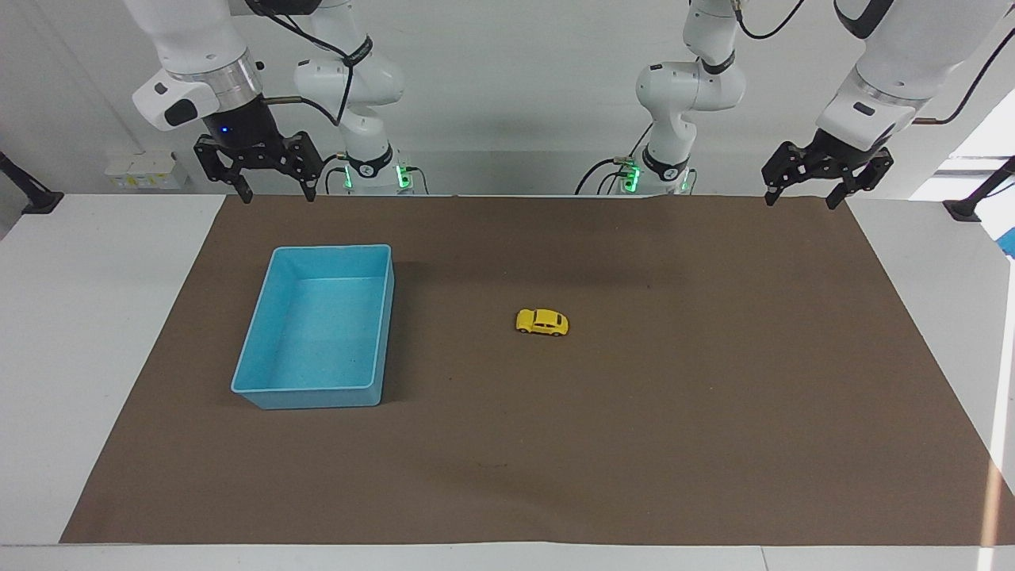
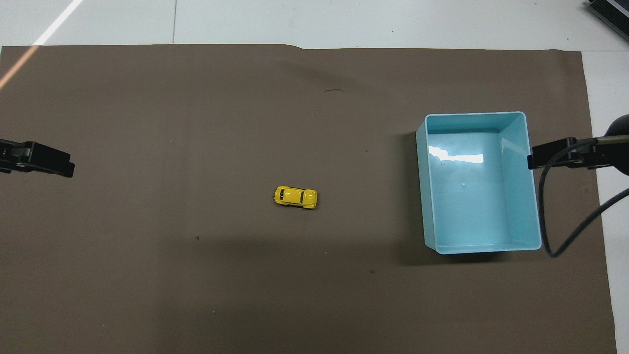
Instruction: Wind up and store yellow beetle car
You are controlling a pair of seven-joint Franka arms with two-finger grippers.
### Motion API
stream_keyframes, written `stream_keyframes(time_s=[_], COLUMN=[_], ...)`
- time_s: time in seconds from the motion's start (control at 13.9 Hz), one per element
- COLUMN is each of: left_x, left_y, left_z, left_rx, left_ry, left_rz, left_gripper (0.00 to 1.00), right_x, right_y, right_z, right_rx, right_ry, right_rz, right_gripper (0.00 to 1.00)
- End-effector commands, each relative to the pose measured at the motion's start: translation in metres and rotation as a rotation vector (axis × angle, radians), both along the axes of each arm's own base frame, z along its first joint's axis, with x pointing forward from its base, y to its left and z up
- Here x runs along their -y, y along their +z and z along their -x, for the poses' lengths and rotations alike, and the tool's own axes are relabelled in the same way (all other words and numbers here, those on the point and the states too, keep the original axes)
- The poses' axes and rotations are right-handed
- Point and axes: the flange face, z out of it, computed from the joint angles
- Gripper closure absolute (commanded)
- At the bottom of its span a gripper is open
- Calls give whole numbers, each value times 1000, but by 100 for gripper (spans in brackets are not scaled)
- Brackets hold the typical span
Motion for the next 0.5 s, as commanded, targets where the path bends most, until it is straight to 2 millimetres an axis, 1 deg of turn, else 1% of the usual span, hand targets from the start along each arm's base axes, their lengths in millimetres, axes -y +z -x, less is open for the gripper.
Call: stream_keyframes(time_s=[0.0,0.14,0.43], left_x=[2,-1,7], left_y=[2,2,2], left_z=[1,0,1], left_rx=[-12,-10,-7], left_ry=[-4,4,-53], left_rz=[-10,-8,-6], left_gripper=[0,0,0], right_x=[4,5,8], right_y=[5,4,4], right_z=[3,3,3], right_rx=[4,1,1], right_ry=[-23,-26,-31], right_rz=[0,0,0], right_gripper=[0,0,0])
